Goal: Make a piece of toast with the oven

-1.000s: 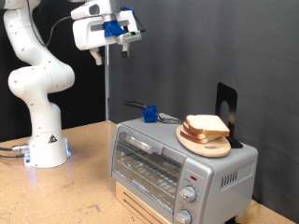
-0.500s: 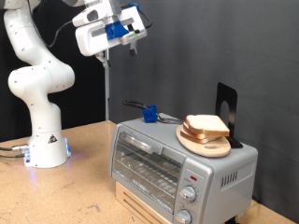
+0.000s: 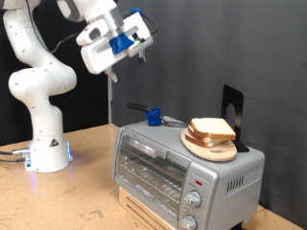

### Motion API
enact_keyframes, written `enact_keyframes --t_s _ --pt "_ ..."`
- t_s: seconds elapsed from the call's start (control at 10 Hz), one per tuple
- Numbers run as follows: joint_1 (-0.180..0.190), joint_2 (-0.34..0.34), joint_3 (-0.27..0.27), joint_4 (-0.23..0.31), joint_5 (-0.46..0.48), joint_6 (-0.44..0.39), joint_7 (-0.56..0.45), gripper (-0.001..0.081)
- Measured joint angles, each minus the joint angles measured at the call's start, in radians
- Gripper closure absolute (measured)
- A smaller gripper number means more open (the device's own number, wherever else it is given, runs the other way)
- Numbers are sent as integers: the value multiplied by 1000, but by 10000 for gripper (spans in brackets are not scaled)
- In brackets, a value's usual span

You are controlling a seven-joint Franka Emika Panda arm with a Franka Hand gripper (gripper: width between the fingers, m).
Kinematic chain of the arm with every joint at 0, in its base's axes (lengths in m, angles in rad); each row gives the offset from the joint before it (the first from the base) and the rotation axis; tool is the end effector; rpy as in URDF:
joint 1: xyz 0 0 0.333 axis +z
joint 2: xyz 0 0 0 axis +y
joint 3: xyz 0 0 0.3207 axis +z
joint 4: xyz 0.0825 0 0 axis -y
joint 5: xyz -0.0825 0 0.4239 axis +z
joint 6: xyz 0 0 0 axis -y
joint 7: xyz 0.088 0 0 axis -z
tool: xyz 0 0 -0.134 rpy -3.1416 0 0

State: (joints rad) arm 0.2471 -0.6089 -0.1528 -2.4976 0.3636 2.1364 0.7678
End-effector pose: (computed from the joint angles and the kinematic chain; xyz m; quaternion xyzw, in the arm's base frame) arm 0.4286 0.0627 0.4840 -0.8918 0.3861 -0.0157 0.2352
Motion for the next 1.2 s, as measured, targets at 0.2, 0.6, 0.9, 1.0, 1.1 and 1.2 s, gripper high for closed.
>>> enact_keyframes --t_s 0.2,0.6,0.9,1.0,1.1,1.2 --pt "-3 50 -17 -24 -1 27 -48 -2" --pt "-3 149 -59 -28 1 35 -154 -2" --pt "-3 164 -61 -28 0 51 -168 -2" --pt "-3 164 -62 -26 1 31 -169 -2" --pt "-3 164 -66 -26 2 14 -177 -2" --pt "-3 166 -74 -28 3 12 -191 -2"
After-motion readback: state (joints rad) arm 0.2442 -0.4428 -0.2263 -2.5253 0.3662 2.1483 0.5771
